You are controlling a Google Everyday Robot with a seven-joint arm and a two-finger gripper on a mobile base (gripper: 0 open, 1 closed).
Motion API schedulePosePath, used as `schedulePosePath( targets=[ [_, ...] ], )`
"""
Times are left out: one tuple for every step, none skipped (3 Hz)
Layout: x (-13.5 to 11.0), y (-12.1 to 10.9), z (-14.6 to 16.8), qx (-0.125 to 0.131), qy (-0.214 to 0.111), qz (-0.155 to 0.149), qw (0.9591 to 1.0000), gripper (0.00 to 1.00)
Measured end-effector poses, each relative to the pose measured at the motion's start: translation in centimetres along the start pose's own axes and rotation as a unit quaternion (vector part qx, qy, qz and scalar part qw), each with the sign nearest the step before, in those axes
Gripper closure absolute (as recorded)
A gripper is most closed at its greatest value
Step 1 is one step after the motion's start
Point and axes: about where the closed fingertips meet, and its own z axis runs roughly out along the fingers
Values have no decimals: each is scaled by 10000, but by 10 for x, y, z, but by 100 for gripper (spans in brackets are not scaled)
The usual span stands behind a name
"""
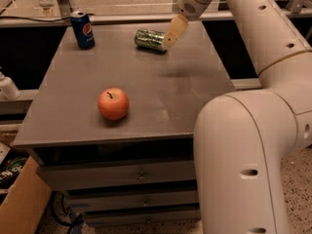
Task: Place green can upright
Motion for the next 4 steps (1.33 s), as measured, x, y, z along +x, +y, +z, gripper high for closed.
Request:
schedulePosePath(
  targets=[
    [-24,2,15,-25,-249,46,9997,0],
    [-40,2,31,-3,-487,111,9988,0],
    [-53,2,54,57,-629,140,9979,0],
    [-61,5,76,98,-588,140,9981,0]
  ],
)
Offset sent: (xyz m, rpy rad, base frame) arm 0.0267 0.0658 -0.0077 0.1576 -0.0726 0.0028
